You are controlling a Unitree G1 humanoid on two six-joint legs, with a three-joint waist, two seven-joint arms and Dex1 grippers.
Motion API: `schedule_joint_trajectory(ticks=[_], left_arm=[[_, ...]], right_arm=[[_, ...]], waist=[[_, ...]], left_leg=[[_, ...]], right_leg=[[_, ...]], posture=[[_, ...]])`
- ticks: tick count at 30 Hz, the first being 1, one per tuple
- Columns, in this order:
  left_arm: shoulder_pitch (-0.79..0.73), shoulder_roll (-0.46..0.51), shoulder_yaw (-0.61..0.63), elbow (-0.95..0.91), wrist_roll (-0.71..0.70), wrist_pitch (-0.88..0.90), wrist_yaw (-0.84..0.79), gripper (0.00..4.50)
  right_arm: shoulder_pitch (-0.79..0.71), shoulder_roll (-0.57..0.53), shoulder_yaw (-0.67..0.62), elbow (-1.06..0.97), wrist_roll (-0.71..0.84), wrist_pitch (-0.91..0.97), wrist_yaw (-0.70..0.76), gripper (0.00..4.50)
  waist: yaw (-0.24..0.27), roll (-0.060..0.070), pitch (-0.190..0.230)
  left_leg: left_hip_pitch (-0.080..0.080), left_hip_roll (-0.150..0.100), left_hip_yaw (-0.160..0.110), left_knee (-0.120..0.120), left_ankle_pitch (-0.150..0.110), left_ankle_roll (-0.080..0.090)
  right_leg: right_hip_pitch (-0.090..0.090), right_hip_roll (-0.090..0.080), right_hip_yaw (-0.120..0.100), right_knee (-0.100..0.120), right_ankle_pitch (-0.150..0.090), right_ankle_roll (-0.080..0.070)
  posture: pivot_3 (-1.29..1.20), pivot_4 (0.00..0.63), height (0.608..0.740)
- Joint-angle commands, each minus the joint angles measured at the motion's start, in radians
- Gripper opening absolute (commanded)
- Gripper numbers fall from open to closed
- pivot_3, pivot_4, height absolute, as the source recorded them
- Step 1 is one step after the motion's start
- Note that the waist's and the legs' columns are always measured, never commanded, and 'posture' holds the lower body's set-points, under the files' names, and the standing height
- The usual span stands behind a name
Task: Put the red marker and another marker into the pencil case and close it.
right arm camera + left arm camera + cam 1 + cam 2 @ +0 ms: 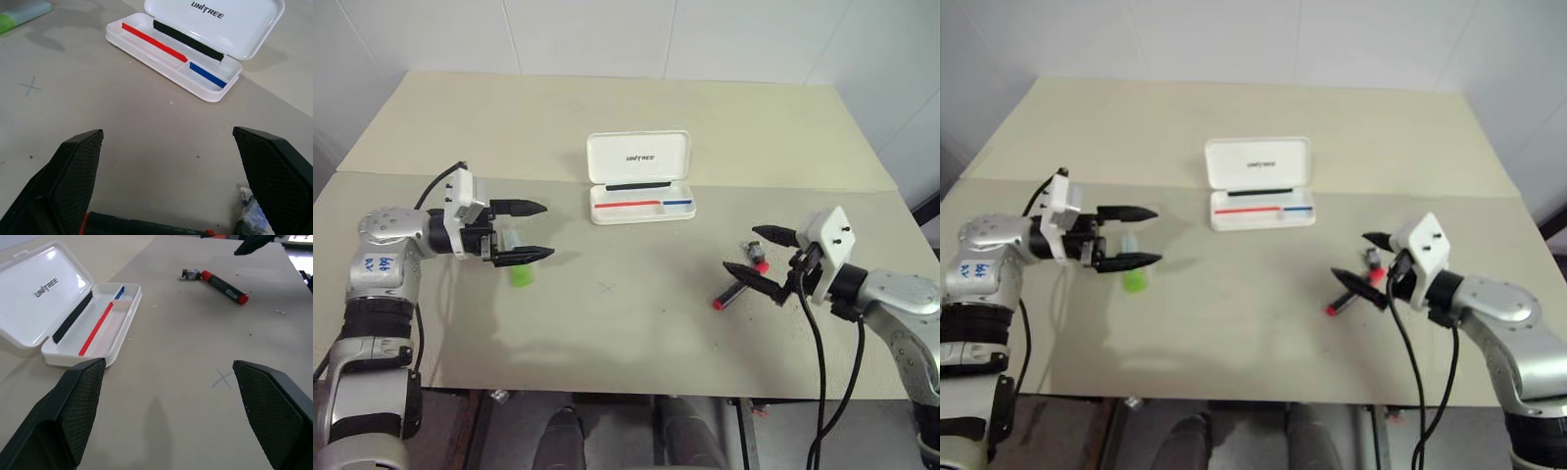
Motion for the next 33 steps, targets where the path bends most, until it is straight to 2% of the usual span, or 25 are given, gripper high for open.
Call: schedule_joint_trajectory(ticks=[1,7,17,19,23,27,33], left_arm=[[-0.059,-0.007,-0.003,0.041,0.017,-0.048,-0.018,4.47],[-0.132,-0.057,-0.031,0.153,0.056,-0.120,-0.041,4.47],[-0.337,-0.146,-0.103,0.476,0.196,-0.309,-0.047,4.47],[-0.381,-0.172,-0.119,0.536,0.231,-0.335,-0.031,4.47],[-0.460,-0.222,-0.138,0.656,0.285,-0.422,-0.041,4.47],[-0.506,-0.258,-0.162,0.734,0.358,-0.482,0.017,4.47],[-0.545,-0.291,-0.173,0.795,0.427,-0.470,0.104,4.47]], right_arm=[[-0.010,0.009,-0.038,-0.036,0.014,-0.007,-0.021,4.50],[-0.027,0.040,-0.015,-0.047,0.007,-0.013,-0.049,4.50],[-0.043,0.114,0.051,-0.054,-0.013,-0.028,-0.086,4.50],[-0.043,0.122,0.057,-0.050,-0.027,-0.047,-0.085,4.50],[-0.021,0.162,0.045,-0.071,-0.041,-0.061,-0.130,4.50],[0.029,0.191,0.045,-0.101,-0.061,-0.074,-0.168,4.50],[0.062,0.214,0.032,-0.140,-0.073,-0.076,-0.212,4.50]], waist=[[0.000,0.000,0.000],[-0.001,0.000,0.000],[-0.002,0.000,0.000],[0.000,0.000,0.000],[0.001,0.000,0.000],[0.007,0.000,0.000],[0.003,0.000,0.000]], left_leg=[[0.000,0.000,0.000,0.000,0.000,0.000],[0.001,0.000,0.000,0.000,0.000,0.000],[0.000,0.000,0.000,0.000,0.000,0.000],[0.000,0.000,0.000,0.000,0.000,0.000],[0.000,0.000,0.000,0.000,0.000,0.000],[-0.001,0.000,0.000,0.000,0.000,0.001],[-0.001,0.000,0.000,0.000,-0.001,0.001]], right_leg=[[0.000,0.000,0.000,0.000,0.000,0.000],[0.000,0.000,0.000,0.001,0.000,0.000],[0.000,0.000,0.000,0.001,0.001,0.002],[0.000,0.000,0.000,0.001,0.005,0.010],[0.000,0.000,0.000,0.000,0.006,0.010],[0.000,0.000,-0.001,0.000,0.005,0.010],[0.000,0.000,0.000,0.000,0.006,0.011]], posture=[[0.00,0.150,0.740],[0.00,0.150,0.740],[0.00,0.150,0.740],[0.00,0.150,0.740],[0.00,0.150,0.740],[0.00,0.150,0.740],[0.00,0.150,0.740]])
